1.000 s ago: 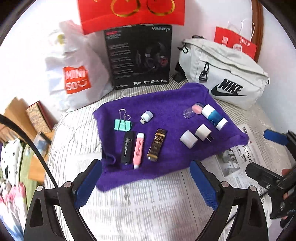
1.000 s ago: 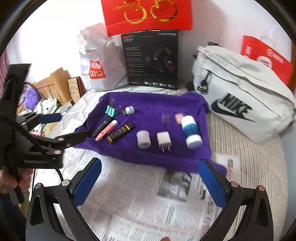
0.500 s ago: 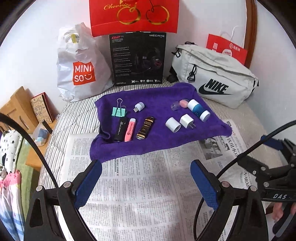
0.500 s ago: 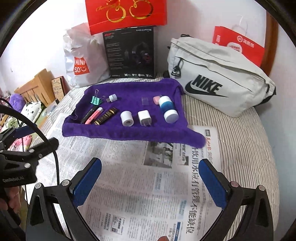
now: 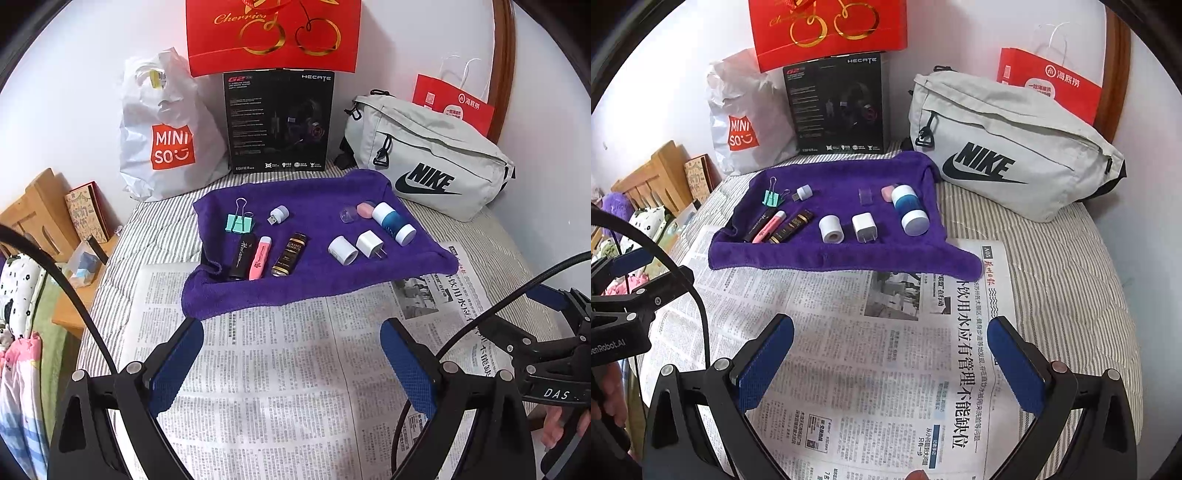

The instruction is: Organize rigid objects

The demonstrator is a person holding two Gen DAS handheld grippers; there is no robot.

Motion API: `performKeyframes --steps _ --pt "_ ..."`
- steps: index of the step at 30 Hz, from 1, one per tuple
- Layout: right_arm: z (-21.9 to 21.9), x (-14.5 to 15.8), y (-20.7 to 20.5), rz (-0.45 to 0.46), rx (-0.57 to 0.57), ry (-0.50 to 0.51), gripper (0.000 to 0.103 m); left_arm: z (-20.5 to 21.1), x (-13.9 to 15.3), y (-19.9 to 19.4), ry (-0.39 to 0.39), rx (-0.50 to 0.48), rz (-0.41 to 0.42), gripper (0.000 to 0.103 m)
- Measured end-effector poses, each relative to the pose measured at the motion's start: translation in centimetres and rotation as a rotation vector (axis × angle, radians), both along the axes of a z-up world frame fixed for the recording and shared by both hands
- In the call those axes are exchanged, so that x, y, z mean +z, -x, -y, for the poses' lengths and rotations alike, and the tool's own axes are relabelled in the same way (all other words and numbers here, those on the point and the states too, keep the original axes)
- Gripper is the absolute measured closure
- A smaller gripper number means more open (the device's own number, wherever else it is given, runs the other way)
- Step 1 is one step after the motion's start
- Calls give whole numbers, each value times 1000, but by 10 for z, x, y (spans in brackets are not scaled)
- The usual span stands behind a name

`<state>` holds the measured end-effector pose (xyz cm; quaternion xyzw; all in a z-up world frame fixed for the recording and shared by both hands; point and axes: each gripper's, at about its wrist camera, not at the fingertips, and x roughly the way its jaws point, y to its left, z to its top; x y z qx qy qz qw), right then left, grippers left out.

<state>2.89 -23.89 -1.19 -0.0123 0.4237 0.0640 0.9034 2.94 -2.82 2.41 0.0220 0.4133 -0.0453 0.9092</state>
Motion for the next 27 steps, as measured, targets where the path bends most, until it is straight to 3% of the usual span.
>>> performKeyframes --steps 27 --pt "-5 -1 5 -5 6 14 0 0 -3 4 -10 3 -14 6"
